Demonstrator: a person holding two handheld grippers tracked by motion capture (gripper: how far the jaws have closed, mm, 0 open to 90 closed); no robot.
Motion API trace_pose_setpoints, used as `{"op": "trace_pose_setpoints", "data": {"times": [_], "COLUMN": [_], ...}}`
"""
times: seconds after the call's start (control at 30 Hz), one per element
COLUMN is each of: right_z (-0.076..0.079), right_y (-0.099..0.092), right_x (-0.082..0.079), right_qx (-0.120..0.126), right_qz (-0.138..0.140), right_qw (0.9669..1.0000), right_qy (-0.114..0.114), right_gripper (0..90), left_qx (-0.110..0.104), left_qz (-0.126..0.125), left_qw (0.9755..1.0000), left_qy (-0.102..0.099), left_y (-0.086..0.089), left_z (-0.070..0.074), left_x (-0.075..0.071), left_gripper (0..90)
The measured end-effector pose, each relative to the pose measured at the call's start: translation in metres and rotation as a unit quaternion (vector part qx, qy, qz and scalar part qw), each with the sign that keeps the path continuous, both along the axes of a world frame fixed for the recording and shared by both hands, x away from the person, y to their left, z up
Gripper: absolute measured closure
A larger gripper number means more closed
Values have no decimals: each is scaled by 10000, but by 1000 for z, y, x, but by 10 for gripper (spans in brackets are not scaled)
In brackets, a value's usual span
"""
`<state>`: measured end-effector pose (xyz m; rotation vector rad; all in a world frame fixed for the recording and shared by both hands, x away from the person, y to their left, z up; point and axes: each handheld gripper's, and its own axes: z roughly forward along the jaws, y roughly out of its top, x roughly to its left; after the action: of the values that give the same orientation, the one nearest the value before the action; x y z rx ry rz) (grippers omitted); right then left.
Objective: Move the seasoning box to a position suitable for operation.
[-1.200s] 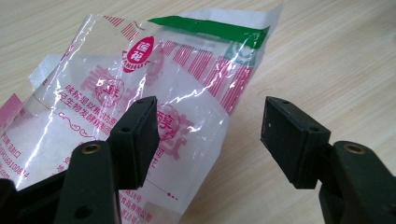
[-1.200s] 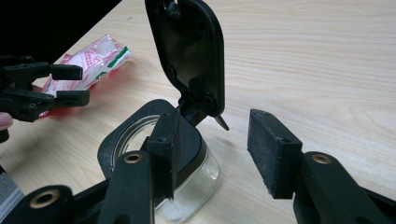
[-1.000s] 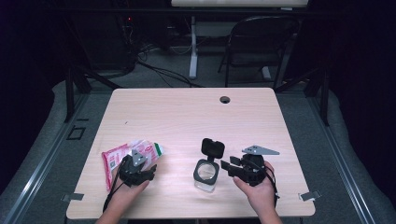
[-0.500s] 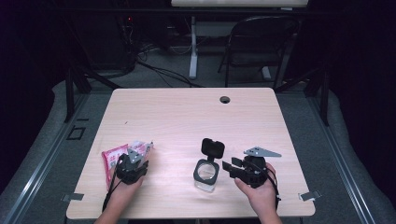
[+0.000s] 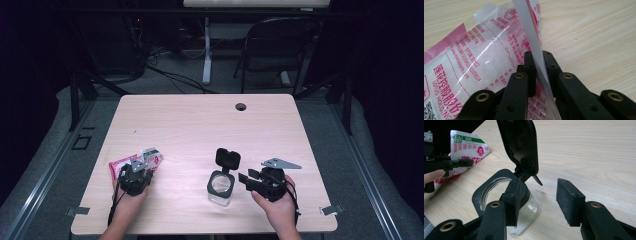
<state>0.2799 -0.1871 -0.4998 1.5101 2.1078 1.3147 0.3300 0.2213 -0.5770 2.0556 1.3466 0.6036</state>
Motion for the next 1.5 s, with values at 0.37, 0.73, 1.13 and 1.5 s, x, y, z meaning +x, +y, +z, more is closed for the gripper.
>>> {"op": "trace_pose_setpoints", "data": {"times": [0.37,0.73,1.13,1.5], "right_z": [-1,0,2,1], "right_y": [-2,-5,-5,-4], "right_x": [0,0,0,2], "right_qx": [23,66,104,137], "right_qz": [-45,-82,-54,-40], "right_qw": [10000,9999,9999,9999], "right_qy": [-21,-29,-61,-76], "right_gripper": [550,551,552,556], "left_qx": [-126,-230,-102,-266], "left_qz": [-48,11,4,77], "left_qw": [9999,9995,9990,9942], "left_qy": [-35,-192,-437,-1043], "left_y": [6,20,34,64], "left_z": [6,29,65,144], "left_x": [-1,-7,-13,-18], "left_gripper": [900,900,900,900]}}
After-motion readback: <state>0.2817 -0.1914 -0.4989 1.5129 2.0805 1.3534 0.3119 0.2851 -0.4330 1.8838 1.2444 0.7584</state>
